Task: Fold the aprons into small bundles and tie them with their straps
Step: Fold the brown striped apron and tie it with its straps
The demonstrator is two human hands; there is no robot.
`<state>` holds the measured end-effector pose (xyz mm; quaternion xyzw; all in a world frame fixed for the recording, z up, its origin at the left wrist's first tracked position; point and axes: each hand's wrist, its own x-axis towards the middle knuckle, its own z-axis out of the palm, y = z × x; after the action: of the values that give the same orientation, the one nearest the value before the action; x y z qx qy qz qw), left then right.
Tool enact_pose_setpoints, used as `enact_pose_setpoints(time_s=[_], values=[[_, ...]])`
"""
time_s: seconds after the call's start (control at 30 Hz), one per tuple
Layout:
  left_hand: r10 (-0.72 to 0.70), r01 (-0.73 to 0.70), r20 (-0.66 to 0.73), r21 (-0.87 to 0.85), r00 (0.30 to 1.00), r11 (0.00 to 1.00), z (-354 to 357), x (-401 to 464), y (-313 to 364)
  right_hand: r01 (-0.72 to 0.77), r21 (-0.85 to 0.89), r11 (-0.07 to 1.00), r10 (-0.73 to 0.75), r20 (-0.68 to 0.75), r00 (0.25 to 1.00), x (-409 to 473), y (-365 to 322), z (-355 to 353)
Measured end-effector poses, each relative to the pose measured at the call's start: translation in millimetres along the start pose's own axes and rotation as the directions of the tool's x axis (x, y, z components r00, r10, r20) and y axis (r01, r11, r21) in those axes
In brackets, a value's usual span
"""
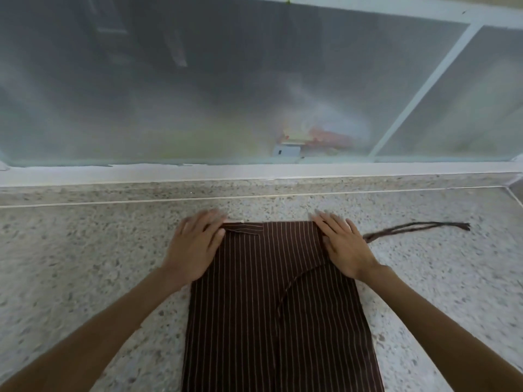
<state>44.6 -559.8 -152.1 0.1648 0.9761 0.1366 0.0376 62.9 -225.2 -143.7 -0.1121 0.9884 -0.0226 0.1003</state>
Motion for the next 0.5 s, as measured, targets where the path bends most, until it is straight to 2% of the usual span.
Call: enact_pose_setpoints(time_s=[0.03, 0.07, 0.13, 0.2, 0.3, 0.4, 0.43, 0.5], values=[[-0.058, 0.057, -0.048, -0.029, 0.997, 0.998, -7.7, 4.8, -2.0, 0.01, 0.01, 1.0, -0.01, 0.011, 1.0, 3.4, -0.5, -5.9], [-0.115, 0.114, -0.039, -0.036, 0.993, 0.993, -13.9, 10.4, -4.5, 0.009, -0.016, 1.0, -0.009, 0.022, 1.0, 6.5, -1.1, -10.9], [-0.177, 0.178, 0.095, 0.006, 0.98, 0.984, -24.7, 20.1, -9.0, 0.001, -0.092, 0.996, 0.001, 0.023, 1.0, 9.8, -2.4, -19.7], [-0.181, 0.185, 0.203, 0.0, 0.962, 0.983, -34.8, 26.5, -12.5, -0.018, -0.123, 0.992, 0.016, -0.014, 1.0, 9.3, -3.1, -24.5], [-0.176, 0.176, 0.293, 0.025, 0.94, 0.984, -45.0, 30.0, -13.4, -0.009, -0.171, 0.985, 0.007, -0.016, 1.0, 4.2, 0.2, -27.9], [-0.141, 0.113, 0.286, 0.112, 0.948, 0.987, -49.3, 24.3, -12.2, -0.038, -0.114, 0.993, 0.034, -0.032, 0.999, -0.1, 3.9, -34.9], [-0.123, 0.101, 0.294, 0.088, 0.948, 0.991, -47.9, 21.8, -12.7, -0.047, -0.085, 0.995, 0.045, -0.023, 0.999, -1.6, 4.5, -37.6], [-0.092, 0.127, 0.361, -0.075, 0.928, 0.989, -42.6, 19.9, -12.5, -0.054, -0.05, 0.997, 0.055, 0.026, 0.998, -2.6, 3.4, -40.5]])
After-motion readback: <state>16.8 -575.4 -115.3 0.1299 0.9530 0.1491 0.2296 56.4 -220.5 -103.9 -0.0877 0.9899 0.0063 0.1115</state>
